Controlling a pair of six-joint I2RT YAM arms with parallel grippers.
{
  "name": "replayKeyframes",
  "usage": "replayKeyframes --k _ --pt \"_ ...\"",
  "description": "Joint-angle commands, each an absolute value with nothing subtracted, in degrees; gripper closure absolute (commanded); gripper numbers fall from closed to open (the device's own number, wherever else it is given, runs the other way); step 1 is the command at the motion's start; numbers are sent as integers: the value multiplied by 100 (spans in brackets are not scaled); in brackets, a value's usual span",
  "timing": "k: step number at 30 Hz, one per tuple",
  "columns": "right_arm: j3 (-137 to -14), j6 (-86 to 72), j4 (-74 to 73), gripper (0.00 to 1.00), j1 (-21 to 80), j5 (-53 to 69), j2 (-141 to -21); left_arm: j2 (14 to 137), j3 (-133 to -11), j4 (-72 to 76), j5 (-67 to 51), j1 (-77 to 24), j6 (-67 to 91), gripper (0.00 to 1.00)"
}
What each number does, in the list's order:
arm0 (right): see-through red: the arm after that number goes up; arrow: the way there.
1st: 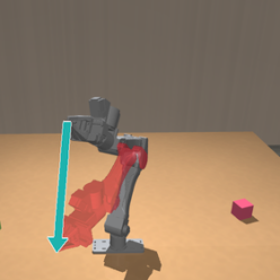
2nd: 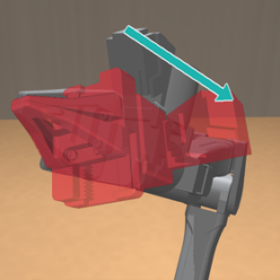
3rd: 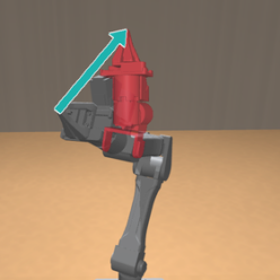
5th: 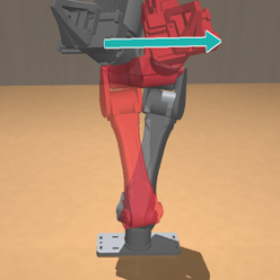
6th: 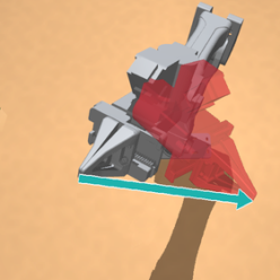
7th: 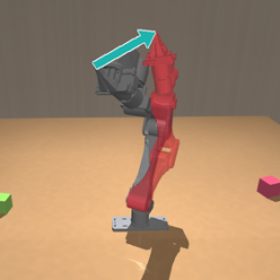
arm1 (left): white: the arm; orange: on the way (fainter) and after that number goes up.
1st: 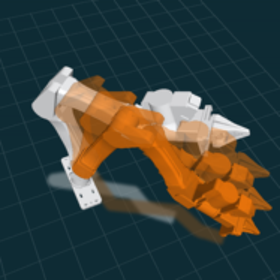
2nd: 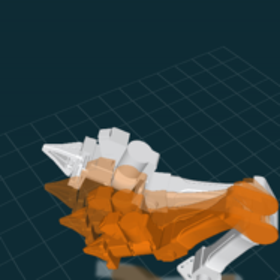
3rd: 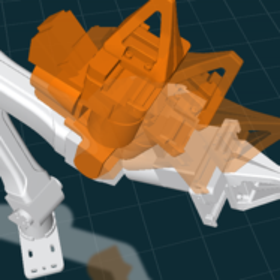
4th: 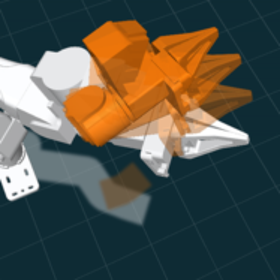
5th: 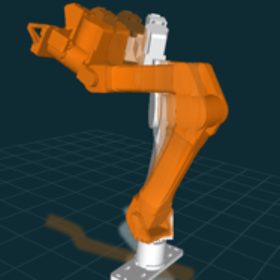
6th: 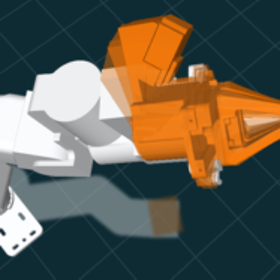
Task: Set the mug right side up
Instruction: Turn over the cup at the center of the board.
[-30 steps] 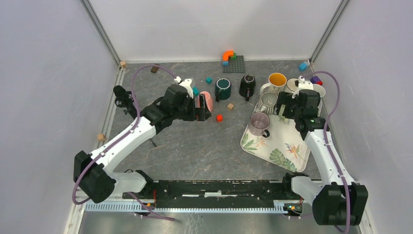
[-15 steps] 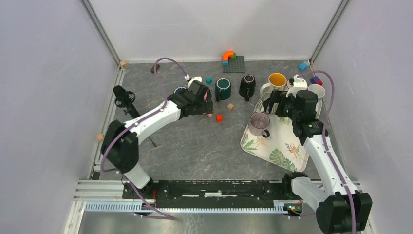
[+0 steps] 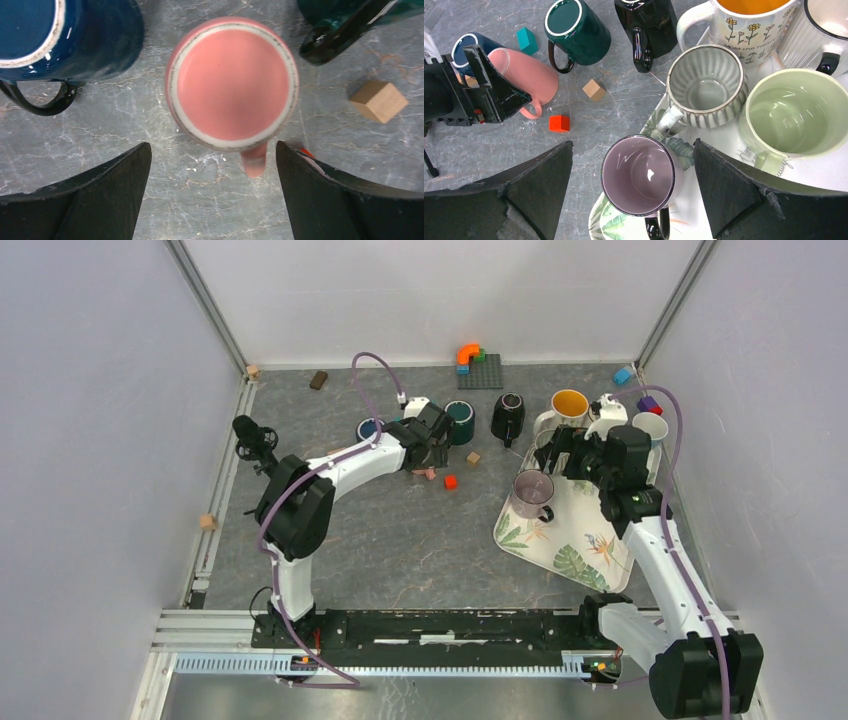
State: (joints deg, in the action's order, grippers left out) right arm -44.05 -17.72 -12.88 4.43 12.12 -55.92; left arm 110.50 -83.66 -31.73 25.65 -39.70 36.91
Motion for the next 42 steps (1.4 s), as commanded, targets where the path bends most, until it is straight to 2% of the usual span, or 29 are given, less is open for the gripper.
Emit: replayKeyframes --k 1,5,13,21,27,42 --pt "-4298 -1795 -1027 5 466 1375 -5504 11064 -8534 -3295 3102 -3908 3894 1" --pt "-4263 -1852 -993 5 468 1411 -5502 10871 -8271 -3279 3161 -3794 3871 7" --pt "-4271 -1943 -927 6 479 1461 -5520 10683 -8005 -2997 2591 -3661 3384 34" --pt "-4221 -1930 -993 6 486 1400 -5451 10917 -8321 -2807 1789 -3656 2724 47" --pt "-4160 -1948 -975 6 491 1390 -5441 11023 -8487 -2930 1997 -3657 2389 53" --pt "-4034 -1988 -895 6 486 1445 -5464 11195 -8574 -2978 2224 -3650 2250 57"
